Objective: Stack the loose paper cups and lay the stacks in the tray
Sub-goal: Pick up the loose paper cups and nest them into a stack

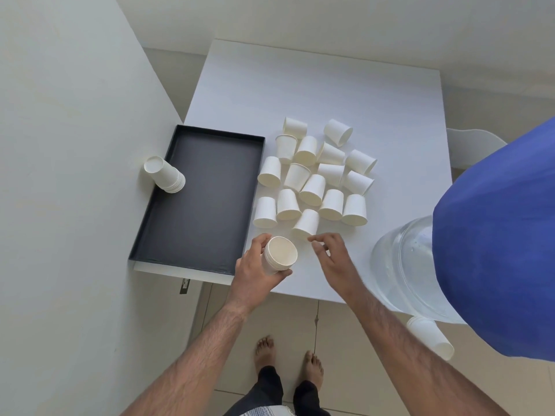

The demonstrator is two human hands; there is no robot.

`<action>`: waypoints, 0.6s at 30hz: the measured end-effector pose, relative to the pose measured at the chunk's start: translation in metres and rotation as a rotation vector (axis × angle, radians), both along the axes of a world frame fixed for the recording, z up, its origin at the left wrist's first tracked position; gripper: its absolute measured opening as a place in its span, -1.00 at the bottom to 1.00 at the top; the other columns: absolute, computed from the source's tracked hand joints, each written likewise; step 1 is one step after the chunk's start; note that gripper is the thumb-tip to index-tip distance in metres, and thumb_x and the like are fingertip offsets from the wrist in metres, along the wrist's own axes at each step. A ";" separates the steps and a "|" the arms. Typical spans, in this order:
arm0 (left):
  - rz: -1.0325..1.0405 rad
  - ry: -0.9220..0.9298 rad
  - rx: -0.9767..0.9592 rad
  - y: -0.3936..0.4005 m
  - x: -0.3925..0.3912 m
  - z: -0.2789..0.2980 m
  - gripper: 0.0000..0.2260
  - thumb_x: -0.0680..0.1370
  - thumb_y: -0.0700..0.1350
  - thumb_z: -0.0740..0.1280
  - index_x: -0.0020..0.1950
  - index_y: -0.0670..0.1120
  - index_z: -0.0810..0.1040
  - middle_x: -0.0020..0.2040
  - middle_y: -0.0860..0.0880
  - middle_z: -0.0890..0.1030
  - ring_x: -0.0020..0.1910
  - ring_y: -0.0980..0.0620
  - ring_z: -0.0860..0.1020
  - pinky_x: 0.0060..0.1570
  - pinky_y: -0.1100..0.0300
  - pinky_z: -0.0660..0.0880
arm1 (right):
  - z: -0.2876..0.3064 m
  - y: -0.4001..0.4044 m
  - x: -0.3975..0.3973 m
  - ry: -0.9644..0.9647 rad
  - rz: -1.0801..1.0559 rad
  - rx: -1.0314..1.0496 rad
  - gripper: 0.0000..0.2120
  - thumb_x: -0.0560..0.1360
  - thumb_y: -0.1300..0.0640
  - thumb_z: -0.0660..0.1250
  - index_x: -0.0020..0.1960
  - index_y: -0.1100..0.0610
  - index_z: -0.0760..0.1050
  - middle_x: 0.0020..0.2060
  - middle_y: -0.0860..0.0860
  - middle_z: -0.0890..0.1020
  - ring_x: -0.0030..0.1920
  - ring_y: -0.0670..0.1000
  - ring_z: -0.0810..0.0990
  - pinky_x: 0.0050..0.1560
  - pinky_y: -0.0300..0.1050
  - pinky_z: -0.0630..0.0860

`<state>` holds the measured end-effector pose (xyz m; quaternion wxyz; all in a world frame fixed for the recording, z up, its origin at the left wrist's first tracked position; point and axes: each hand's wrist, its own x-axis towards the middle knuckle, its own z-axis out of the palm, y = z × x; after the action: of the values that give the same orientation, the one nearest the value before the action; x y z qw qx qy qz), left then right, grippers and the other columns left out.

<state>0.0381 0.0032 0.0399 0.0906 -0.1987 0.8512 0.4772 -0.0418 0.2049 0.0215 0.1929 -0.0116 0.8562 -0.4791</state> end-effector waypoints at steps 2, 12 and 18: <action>0.004 -0.009 0.016 -0.001 0.003 -0.001 -0.25 0.42 0.08 0.67 0.47 0.26 0.31 0.38 0.29 0.53 0.38 0.15 0.47 0.48 -0.19 0.40 | -0.010 0.000 -0.007 -0.104 0.019 0.040 -0.76 0.72 0.03 0.23 0.32 0.01 0.57 0.23 -0.07 0.51 0.10 -0.17 0.57 0.06 -0.28 0.45; 0.021 -0.031 0.045 -0.002 0.003 0.001 -0.26 0.43 0.09 0.66 0.45 0.31 0.29 0.36 0.28 0.54 0.41 -0.01 0.48 0.43 -0.19 0.47 | -0.027 -0.036 -0.016 -0.534 -0.471 -0.488 -0.77 0.71 0.12 0.24 0.35 0.02 0.38 0.28 0.11 0.59 0.27 0.11 0.61 0.04 0.01 0.67; 0.034 -0.037 0.030 -0.006 0.003 0.001 -0.26 0.42 0.11 0.66 0.43 0.33 0.28 0.36 0.32 0.53 0.40 0.05 0.48 0.44 -0.16 0.46 | -0.033 -0.050 -0.024 -0.501 -0.729 -0.680 -0.77 0.71 0.14 0.28 0.36 0.09 0.47 0.29 0.09 0.55 0.26 0.13 0.59 0.05 0.00 0.64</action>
<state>0.0408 -0.0030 0.0410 0.1013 -0.2206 0.8385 0.4878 -0.0657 0.1544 -0.0116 0.1978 0.3378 0.5299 -0.7523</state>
